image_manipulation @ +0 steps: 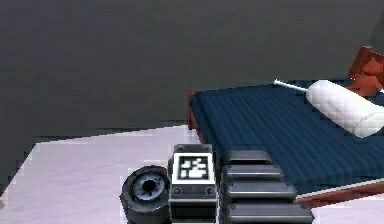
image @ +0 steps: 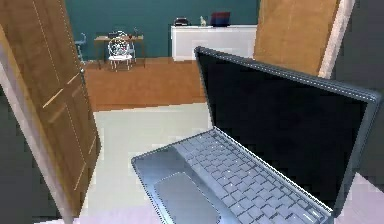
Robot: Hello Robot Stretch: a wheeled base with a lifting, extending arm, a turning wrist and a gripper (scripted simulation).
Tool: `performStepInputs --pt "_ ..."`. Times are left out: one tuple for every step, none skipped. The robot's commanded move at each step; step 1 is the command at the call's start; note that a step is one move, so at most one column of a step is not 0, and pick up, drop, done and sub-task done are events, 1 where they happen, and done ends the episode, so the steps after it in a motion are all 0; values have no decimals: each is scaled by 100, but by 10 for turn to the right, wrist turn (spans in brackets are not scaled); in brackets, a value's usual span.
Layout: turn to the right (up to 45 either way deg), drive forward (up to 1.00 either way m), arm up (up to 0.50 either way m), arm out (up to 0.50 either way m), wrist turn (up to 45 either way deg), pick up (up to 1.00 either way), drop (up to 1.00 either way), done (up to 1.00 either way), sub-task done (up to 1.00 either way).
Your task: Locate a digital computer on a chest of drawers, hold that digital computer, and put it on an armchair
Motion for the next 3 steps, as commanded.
performStepInputs --pt "0 100 0 0 0 0 0 0 0" --pt "0 100 0 0 0 0 0 0 0" --pt "0 45 0 0 0 0 0 0 0"
